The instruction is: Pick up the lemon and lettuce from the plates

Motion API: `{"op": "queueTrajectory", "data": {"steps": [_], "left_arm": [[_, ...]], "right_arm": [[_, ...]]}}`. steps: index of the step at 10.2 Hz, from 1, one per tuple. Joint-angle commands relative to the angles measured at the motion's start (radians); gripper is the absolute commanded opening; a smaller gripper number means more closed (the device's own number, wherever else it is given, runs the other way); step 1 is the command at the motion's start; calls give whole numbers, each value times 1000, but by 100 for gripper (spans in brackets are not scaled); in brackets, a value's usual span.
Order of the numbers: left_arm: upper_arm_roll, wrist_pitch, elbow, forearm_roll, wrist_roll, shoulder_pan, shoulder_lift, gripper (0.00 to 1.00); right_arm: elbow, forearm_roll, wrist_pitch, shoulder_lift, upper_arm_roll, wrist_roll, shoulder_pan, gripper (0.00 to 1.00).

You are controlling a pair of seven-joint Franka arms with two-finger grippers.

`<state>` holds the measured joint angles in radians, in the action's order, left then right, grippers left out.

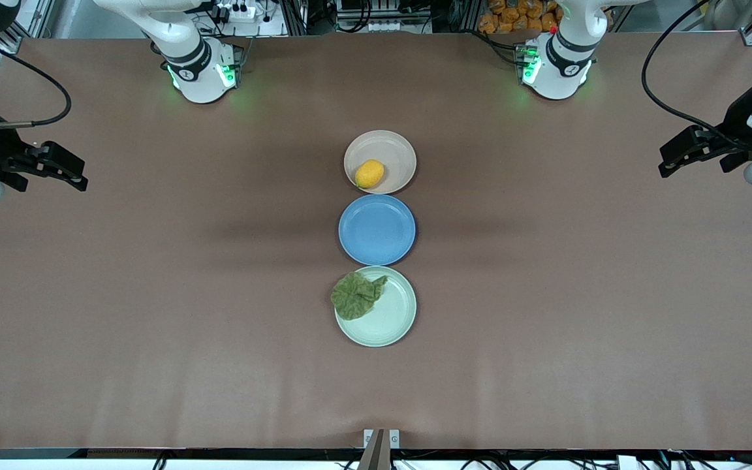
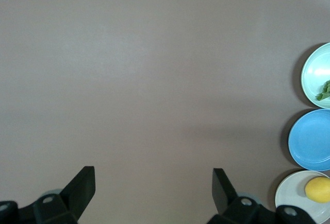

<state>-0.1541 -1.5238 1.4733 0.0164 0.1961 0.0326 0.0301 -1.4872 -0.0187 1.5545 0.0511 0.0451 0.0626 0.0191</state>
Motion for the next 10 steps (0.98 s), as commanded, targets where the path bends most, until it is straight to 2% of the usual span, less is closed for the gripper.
{"op": "queueTrajectory", "data": {"steps": [1,4,6,7,8,10], "left_arm": [[-4,-2,-5,-7,-12,9,-1,100],[-19,-1,4,-6,-39,-5,1,100],[-66,-1,16,-30,-60,-2,20,100],[-76,-2,47,-92,-53,0,20,100],[-85,-2,83,-125,-55,0,16,100],[-161,-36,155,-127,-56,3,5,100]], "right_arm": [[-27,16,9,-25,-4,-3,-2,100],[-27,16,10,-23,-4,-1,2,100],[-28,31,6,-11,2,0,34,100],[-44,98,10,-8,1,3,51,100],[-57,114,25,-8,1,34,71,100],[-86,127,36,6,2,113,149,100]]}}
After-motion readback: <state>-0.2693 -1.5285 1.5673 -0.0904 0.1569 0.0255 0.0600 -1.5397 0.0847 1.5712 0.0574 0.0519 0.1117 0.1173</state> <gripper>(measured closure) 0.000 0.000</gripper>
